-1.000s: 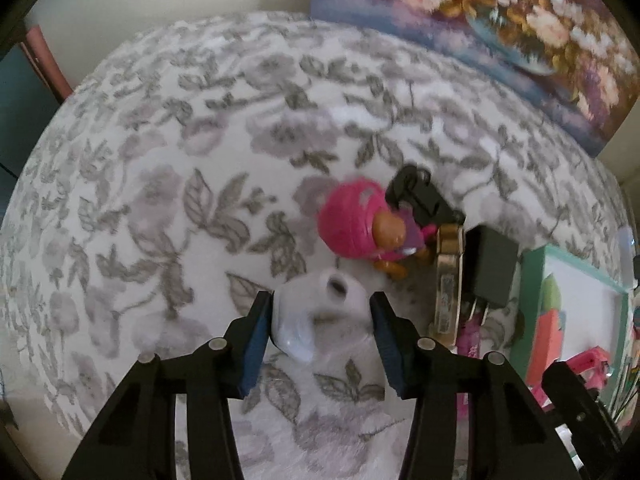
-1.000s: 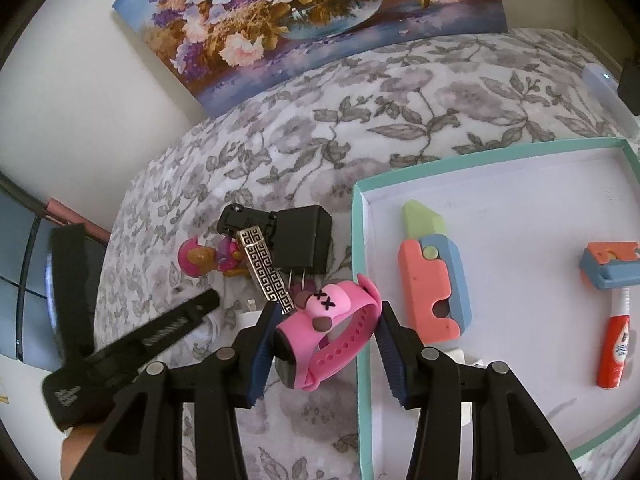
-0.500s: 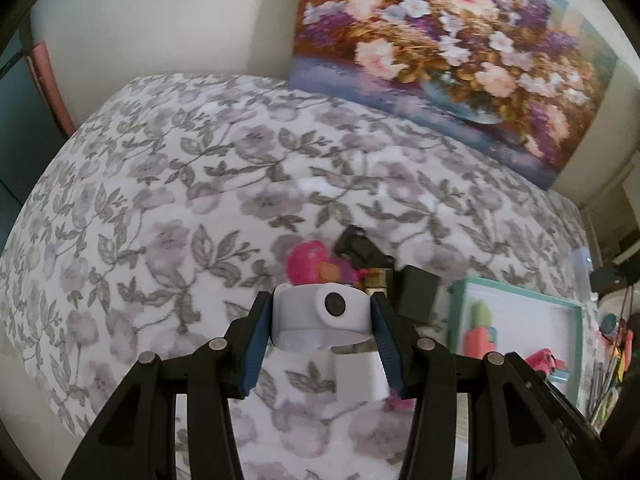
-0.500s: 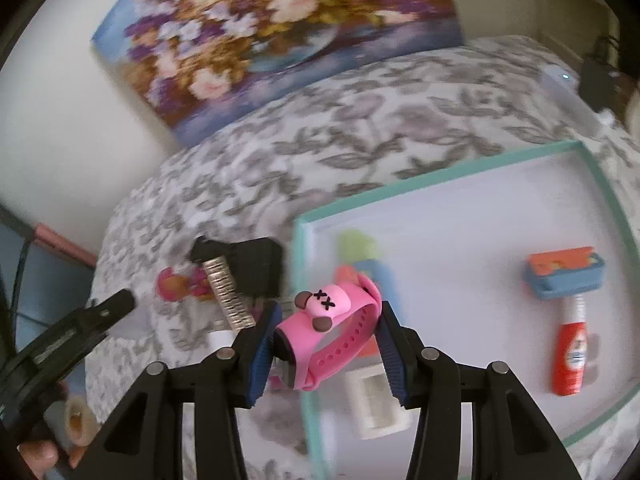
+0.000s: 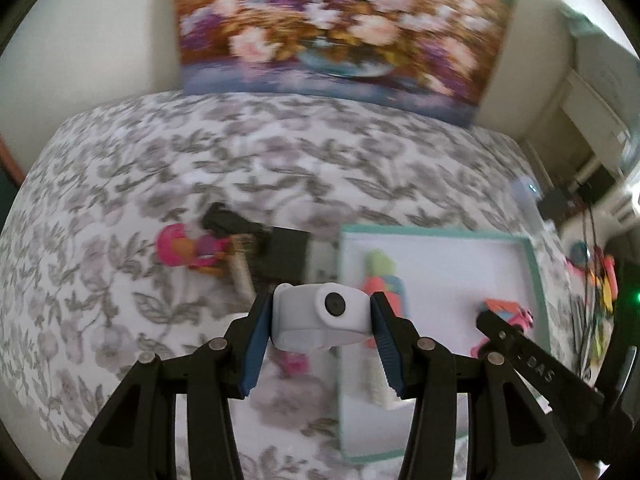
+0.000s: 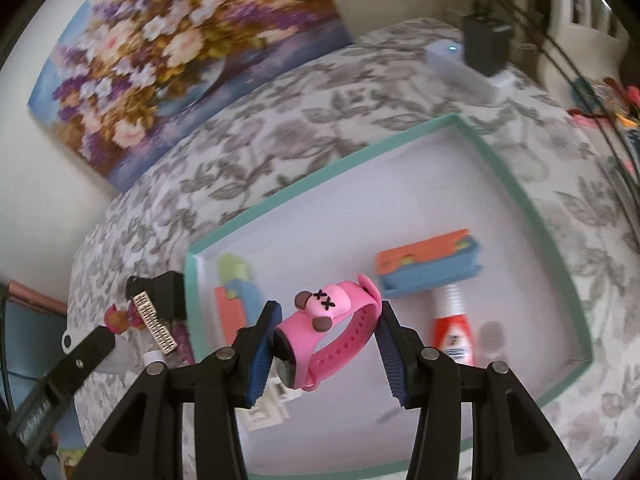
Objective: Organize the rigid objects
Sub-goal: 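Carry the pink watch and white toy over the tray with both grippers, then open both grippers to release the white toy and watch in the tray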
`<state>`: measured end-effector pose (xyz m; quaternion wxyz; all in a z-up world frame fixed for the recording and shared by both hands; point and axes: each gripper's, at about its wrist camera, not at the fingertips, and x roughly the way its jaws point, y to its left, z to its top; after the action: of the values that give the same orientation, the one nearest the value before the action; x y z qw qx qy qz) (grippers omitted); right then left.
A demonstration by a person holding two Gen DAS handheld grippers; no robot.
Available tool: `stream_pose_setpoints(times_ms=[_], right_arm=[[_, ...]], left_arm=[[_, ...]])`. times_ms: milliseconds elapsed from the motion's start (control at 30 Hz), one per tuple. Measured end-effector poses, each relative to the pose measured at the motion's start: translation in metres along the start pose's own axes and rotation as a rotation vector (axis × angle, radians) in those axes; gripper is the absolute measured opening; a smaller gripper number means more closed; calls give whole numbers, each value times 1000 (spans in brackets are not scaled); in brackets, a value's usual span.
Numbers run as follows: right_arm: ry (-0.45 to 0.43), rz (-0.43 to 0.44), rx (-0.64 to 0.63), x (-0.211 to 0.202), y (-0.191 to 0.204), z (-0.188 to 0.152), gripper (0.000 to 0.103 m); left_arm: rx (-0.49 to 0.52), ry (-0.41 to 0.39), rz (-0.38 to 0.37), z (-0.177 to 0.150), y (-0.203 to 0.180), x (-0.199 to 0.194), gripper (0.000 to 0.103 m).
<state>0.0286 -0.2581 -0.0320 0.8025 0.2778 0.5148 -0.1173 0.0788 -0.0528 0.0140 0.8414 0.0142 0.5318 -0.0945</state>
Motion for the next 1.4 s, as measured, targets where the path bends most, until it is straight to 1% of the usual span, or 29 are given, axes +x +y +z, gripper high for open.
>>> stream_pose_setpoints(times_ms=[167, 433, 967, 1400], right_arm=[[-30, -16, 26, -15, -18, 3, 51], [-44, -45, 47, -27, -36, 2, 51], [36, -62, 3, -8, -31, -6, 51], [53, -80, -6, -3, -29, -7, 53]], left_arm=[[65, 16, -43, -8, -34, 0, 51], [112, 35, -59, -14, -63, 8, 51], [124, 103, -19, -18, -68, 36, 51], [118, 128, -5, -18, -65, 42, 52]])
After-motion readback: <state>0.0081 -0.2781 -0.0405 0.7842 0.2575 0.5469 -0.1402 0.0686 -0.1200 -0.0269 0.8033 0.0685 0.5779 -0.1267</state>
